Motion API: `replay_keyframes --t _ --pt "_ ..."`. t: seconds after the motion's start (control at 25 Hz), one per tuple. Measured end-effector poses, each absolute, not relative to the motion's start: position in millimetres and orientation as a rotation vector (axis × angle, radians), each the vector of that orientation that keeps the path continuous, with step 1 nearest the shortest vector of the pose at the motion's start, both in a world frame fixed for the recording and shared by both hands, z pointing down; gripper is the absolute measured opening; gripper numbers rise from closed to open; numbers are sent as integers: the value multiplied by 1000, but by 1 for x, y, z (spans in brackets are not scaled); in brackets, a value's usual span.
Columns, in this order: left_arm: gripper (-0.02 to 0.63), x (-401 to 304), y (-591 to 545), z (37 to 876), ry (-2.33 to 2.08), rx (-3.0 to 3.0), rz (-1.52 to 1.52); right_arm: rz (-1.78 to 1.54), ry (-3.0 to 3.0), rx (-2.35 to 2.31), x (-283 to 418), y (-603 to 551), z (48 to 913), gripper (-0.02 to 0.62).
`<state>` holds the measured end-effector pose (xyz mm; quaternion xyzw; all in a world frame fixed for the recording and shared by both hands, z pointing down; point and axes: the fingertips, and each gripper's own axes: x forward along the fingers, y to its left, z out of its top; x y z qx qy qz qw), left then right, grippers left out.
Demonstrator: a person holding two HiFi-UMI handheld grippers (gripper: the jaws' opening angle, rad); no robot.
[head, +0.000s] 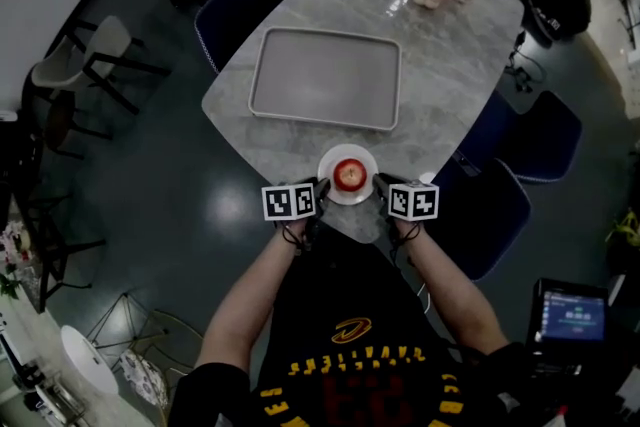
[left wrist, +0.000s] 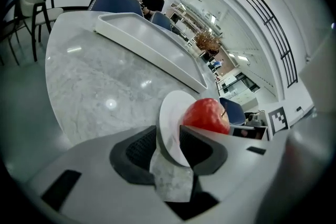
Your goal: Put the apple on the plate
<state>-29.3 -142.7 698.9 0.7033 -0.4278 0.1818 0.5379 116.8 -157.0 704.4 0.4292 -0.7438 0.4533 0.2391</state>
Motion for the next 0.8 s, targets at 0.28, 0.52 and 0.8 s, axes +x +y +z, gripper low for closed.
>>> replay_keyframes --t 0.28,0.52,0.8 --pt "99 -30 -145 704 -1081 1618 412 1348 -2044 1128 114 -159 707 49" --pt "52 -37 -140 709 -1101 1505 300 1499 -2039 1073 114 -154 710 37" --pt "40 -42 -144 691 -1073 1469 213 1678 -2065 1024 111 -160 696 31"
